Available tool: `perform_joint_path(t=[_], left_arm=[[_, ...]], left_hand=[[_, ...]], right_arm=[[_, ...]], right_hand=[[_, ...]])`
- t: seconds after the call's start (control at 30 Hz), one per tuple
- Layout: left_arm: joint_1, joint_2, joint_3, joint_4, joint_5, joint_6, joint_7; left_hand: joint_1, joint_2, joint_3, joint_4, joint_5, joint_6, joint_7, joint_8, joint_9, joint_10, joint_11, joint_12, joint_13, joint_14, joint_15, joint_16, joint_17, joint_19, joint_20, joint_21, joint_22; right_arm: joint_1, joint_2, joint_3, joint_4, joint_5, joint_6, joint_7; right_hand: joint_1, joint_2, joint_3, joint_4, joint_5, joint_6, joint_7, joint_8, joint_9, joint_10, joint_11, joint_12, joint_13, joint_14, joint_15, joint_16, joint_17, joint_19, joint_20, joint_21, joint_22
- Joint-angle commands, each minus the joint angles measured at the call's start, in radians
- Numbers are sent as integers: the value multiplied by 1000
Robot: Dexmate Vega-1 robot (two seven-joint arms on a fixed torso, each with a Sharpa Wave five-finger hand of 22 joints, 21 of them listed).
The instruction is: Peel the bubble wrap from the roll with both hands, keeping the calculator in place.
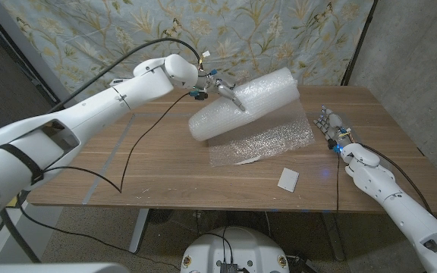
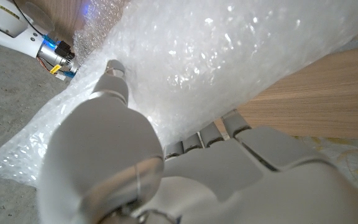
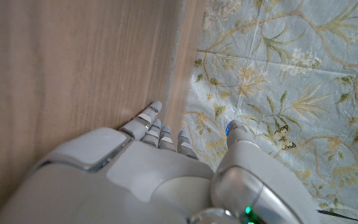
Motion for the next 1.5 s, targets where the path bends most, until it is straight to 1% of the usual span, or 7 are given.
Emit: perform_joint_path(t=[0.03,0.33,0.43,0.53,0.93,1.3,1.5], left_arm=[[82,25,-78,-39,-85,5,93],[157,31,-149,-35,-178,-29,136],[210,23,-193,-44,-210,-62,200],[240,8,-228,-39,-262,-66,221],[273,-11,-261,-63,-328,-25,256],[372,-63,-331,-44,-449,-60,318],[396,-75,-347,-34,-482,-68,326]], left_hand=[[-1,15,-6,1,8,-1,9,-4,3,-6,5,-4,5,-4,0,0,2,-5,3,-3,4],[0,13,-9,0,10,-9,11,-8,3,-20,9,-12,8,-18,7,-5,1,-11,3,-5,5],[3,13,-9,-2,11,-6,11,-7,3,-17,7,-12,9,-16,3,-5,0,-10,3,-5,5],[7,13,-9,-4,13,2,7,-5,3,-12,4,-11,10,-10,-1,-3,0,-5,3,-3,5],[7,12,-13,-4,14,1,13,-7,3,-15,11,-16,13,-16,8,-5,0,-10,8,-4,6],[12,17,-11,-5,19,2,15,-8,3,-16,15,-20,15,-23,14,-10,-2,-11,6,-5,6],[38,43,14,-12,38,-5,21,-12,3,-25,21,-28,18,-31,19,-23,-6,-15,13,-6,7]], right_arm=[[-14,-7,-4,-31,-4,-18,-20],[-32,-9,-4,-56,-5,-31,-33],[-36,-7,-4,-60,-4,-32,-36],[-40,-3,-3,-62,-2,-29,-36],[-67,-3,4,-90,3,-32,-43],[-93,-19,16,-119,8,-51,-48],[-93,-24,11,-126,5,-60,-39]], right_hand=[[-7,3,7,-4,2,-9,1,4,3,-6,2,7,5,-7,1,4,-1,-4,-2,7,3],[-8,3,9,-5,3,-9,1,5,3,-7,2,7,5,-8,1,4,-1,-4,-2,7,3],[-8,3,10,-6,3,-9,1,5,3,-7,3,7,5,-8,1,4,-1,-5,-2,7,3],[-8,3,10,-6,3,-8,1,6,3,-6,3,7,5,-7,1,5,-1,-4,-2,8,3],[-9,3,12,-8,3,-7,1,6,3,-6,2,8,5,-7,2,5,-2,-4,-2,8,3],[-9,4,14,-9,3,-6,1,7,3,-7,2,8,5,-7,1,6,-2,-5,-1,8,3],[-9,4,16,-10,3,-6,1,7,3,-7,2,8,5,-7,1,6,-2,-5,-2,8,3]])
